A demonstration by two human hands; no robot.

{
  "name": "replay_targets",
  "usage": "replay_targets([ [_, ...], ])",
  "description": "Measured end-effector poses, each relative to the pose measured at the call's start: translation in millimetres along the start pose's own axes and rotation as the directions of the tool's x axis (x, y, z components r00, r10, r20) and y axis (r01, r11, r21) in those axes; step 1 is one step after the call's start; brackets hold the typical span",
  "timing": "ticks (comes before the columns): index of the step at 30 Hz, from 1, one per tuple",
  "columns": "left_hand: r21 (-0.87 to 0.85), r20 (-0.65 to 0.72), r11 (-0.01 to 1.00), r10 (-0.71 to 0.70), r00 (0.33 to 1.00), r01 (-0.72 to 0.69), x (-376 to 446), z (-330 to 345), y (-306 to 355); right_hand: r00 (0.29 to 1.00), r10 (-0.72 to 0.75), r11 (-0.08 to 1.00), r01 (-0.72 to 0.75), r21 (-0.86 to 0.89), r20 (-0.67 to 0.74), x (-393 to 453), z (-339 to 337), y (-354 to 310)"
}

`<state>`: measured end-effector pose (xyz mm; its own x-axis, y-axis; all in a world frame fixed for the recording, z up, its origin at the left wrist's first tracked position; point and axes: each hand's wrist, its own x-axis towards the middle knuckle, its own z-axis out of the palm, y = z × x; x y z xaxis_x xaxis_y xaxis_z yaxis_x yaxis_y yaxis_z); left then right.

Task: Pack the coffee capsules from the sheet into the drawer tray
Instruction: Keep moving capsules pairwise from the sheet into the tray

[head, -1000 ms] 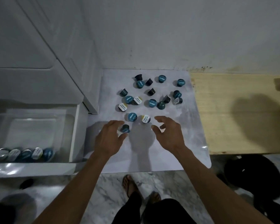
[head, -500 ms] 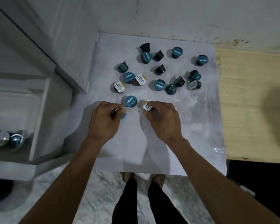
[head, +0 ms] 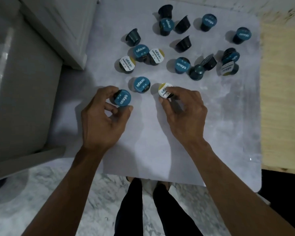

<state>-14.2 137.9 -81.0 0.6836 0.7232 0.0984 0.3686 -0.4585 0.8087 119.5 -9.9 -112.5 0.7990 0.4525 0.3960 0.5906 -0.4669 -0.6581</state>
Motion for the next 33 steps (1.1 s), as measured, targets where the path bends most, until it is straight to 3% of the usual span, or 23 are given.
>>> replay_targets([
  [7, 0.034, -0.060, 0.996, 0.089, 0.994, -0.087, -2, 5, -8, 1.000, -0.013, 0.999, 0.013, 0.032, -0.007, -2, -2, 1],
  [17, -0.106, -0.182, 0.989, -0.120, 0.976, 0.102, -25, -43, 68, 0.995, 0.095, 0.973, -0.100, 0.208, 0.032, 6, -71, -60],
  [20, -0.137, -0.200, 0.986, -0.121, 0.972, 0.094, -33, -79, 110, 0.994, 0.101, 0.955, -0.110, 0.275, 0.047, 15, -101, -95],
  [25, -0.046, -0.190, 0.998, -0.039, 0.981, 0.030, -36, -157, 148, 0.992, 0.066, 0.934, -0.098, 0.343, 0.103, 33, -126, -163],
  [33, 0.120, -0.185, 0.989, -0.065, 0.980, 0.089, -37, -307, 98, 0.980, -0.046, 0.920, -0.033, 0.391, 0.191, 31, -93, -272],
])
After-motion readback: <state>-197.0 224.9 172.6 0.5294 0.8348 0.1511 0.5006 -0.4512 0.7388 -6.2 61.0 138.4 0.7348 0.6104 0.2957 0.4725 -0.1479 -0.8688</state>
